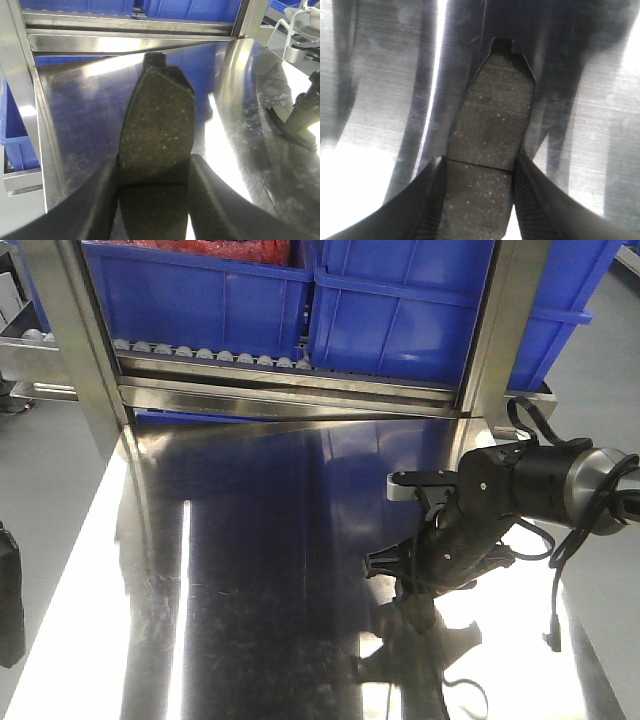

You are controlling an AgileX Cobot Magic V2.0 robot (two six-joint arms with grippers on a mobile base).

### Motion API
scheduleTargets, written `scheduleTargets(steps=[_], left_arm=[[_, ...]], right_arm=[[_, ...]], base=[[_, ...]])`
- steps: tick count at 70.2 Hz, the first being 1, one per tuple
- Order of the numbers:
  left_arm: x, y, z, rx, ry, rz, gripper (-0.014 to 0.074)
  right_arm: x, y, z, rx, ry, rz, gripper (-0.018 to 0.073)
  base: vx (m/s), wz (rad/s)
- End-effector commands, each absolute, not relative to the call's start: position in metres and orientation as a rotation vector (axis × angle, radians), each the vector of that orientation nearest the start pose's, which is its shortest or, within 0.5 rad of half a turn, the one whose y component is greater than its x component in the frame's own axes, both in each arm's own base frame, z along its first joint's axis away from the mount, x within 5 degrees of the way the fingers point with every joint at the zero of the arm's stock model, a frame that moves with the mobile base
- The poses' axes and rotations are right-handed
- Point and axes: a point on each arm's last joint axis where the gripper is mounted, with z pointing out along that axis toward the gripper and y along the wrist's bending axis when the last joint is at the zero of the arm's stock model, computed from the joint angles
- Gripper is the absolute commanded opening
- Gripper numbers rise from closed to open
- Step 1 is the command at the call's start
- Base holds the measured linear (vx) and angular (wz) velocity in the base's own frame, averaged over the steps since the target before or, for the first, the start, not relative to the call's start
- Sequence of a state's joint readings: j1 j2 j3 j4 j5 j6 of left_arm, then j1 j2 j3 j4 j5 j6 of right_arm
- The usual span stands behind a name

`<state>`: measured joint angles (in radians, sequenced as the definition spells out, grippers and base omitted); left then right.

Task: Move and align brake pads A on conveyor
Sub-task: 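Lift the gripped brake pad off the table with the right gripper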

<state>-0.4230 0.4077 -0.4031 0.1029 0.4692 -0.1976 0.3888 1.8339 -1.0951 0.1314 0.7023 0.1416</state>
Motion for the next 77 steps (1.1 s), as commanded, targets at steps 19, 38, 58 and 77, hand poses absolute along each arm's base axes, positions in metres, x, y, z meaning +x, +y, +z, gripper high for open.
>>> scheduleTargets(steps=[19, 38, 58, 77], left_arm=[[0.085, -0.035, 0.296, 0.278, 1.833, -0.333, 0.0153], [0.085, -0.035, 0.296, 0.278, 1.833, -0.333, 0.0153], [0.085, -0.035, 0.296, 0.278, 1.833, -0.333, 0.0153], [0.085, -0.035, 0.296, 0.278, 1.833, -0.333, 0.0153]], right_arm=[[0.317, 0.134, 0.2, -0.285, 2.799, 0.208, -0.0006], [0.305, 0.129, 0.256, -0.277, 2.589, 0.266, -0.0003], [0.277, 0.113, 0.316, -0.311, 2.362, 0.242, -0.0003], [0.21, 0.085, 0.324, -0.296, 2.122, 0.281, -0.0003]], base=[[0.0, 0.0], [0.0, 0.0], [0.0, 0.0], [0.0, 0.0]])
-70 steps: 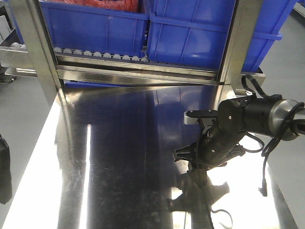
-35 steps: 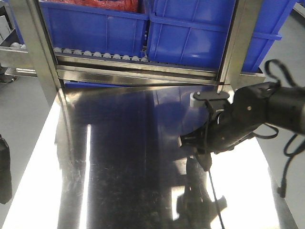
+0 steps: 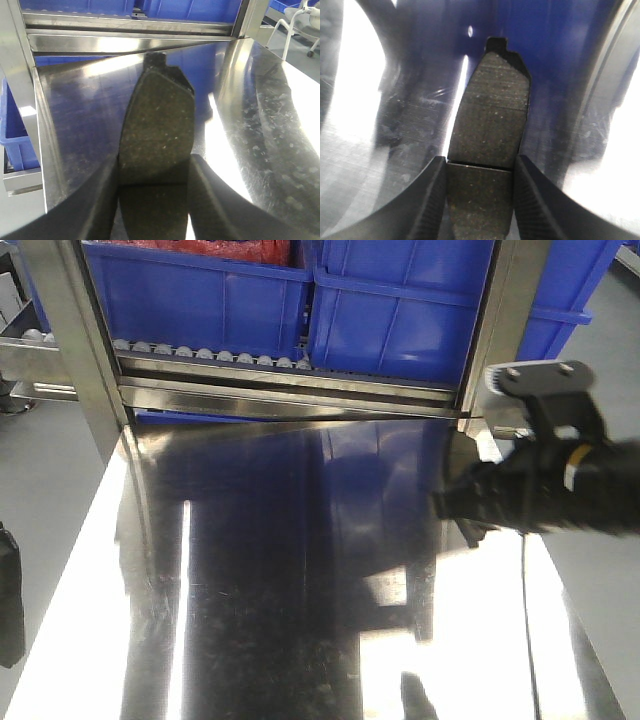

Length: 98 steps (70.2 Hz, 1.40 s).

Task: Move and align brake pads A on conveyor
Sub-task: 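Lift the gripped brake pad off the table with the right gripper, then back away and turn the base from the steel table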

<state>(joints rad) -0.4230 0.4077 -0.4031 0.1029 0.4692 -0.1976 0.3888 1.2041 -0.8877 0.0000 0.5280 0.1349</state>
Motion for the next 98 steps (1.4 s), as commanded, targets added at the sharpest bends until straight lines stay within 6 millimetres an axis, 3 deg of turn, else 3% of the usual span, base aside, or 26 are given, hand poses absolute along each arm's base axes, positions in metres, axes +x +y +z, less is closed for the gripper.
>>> scheduleTargets(steps=[1, 26, 41, 55, 98], left_arm=[[0.085, -0.035, 0.296, 0.278, 1.833, -0.333, 0.0153], [0.085, -0.035, 0.296, 0.278, 1.833, -0.333, 0.0153], [0.085, -0.035, 0.296, 0.278, 1.833, -0.333, 0.0153], [0.085, -0.035, 0.296, 0.278, 1.833, -0.333, 0.0153], [0.085, -0.035, 0.296, 0.278, 1.833, -0.333, 0.0153]], right_arm=[[0.208, 0.084, 0.324, -0.299, 2.114, 0.278, -0.0003], [0.119, 0.044, 0.323, -0.319, 1.884, 0.238, -0.0003], [0.086, 0.031, 0.319, -0.297, 1.773, 0.255, -0.0003], [0.075, 0.026, 0.322, -0.286, 1.721, 0.263, -0.0003], [0.075, 0.026, 0.322, -0.286, 1.723, 0.264, -0.0003]], base=[[0.0, 0.0], [0.0, 0.0], [0.0, 0.0], [0.0, 0.0], [0.0, 0.0]])
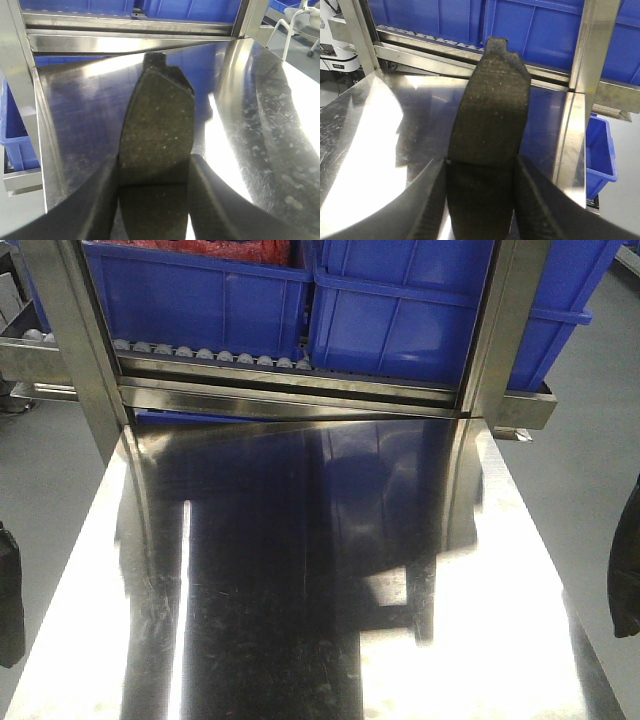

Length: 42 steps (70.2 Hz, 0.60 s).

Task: Move and align brake pads A on conveyor
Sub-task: 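Back away and turn the base from the steel table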

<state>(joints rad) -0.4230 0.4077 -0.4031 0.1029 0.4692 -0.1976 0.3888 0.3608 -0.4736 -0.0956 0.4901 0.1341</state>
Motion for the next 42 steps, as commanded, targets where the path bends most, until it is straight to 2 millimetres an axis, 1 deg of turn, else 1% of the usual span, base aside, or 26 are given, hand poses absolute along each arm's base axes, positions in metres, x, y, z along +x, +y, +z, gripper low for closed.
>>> scheduleTargets(steps=[1, 42], left_arm=[[0.0847, -0.0348, 0.2962, 0.278, 1.833, -0.333, 0.0153], [0.0847, -0.0348, 0.2962, 0.278, 1.833, -0.333, 0.0153]], right_arm=[[0.0749, 0.0264, 0.3218, -0.286, 1.723, 0.264, -0.0003], [0.0749, 0.0264, 0.3218, -0.286, 1.723, 0.264, -0.0003]], base=[[0.0, 0.0], [0.0, 0.0]])
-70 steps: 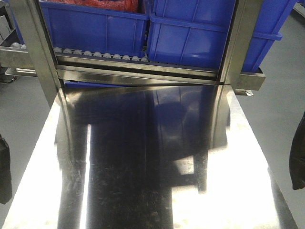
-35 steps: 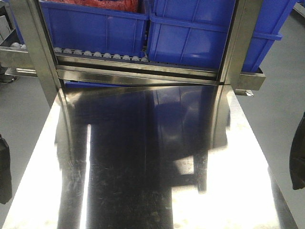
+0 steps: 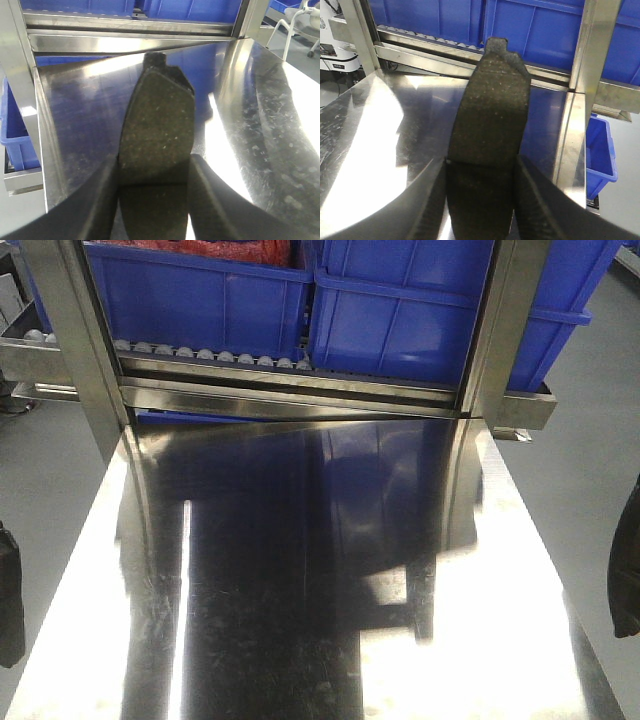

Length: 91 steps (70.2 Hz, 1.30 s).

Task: Move and align brake pads A on conveyor
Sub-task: 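Back away and turn the base from the steel table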

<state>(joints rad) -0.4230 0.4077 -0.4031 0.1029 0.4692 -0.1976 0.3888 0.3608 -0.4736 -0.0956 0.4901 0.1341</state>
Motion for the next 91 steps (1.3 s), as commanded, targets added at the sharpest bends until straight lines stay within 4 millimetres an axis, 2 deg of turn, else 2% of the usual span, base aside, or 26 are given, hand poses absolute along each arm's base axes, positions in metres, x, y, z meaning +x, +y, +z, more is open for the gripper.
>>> scheduleTargets(steps=[1, 40, 91], left_arm=[[0.0847, -0.0348, 0.2962, 0.278, 1.833, -0.333, 0.0153], [0.0847, -0.0348, 0.2962, 0.278, 1.833, -0.333, 0.0153], [0.0847, -0.0348, 0.2962, 0.278, 1.833, -0.333, 0.0153]], right_arm=[[0.0749, 0.0264, 0.3218, -0.286, 1.723, 0.264, -0.0003], [0.0749, 0.0265, 0.3218, -0.284, 1.724, 0.267, -0.0003], [0.0749, 0.0265, 0.3218, -0.284, 1.724, 0.267, -0.0003]], base=[[-0.01, 0.0], [-0.13, 0.18], [-0.08, 0.5]])
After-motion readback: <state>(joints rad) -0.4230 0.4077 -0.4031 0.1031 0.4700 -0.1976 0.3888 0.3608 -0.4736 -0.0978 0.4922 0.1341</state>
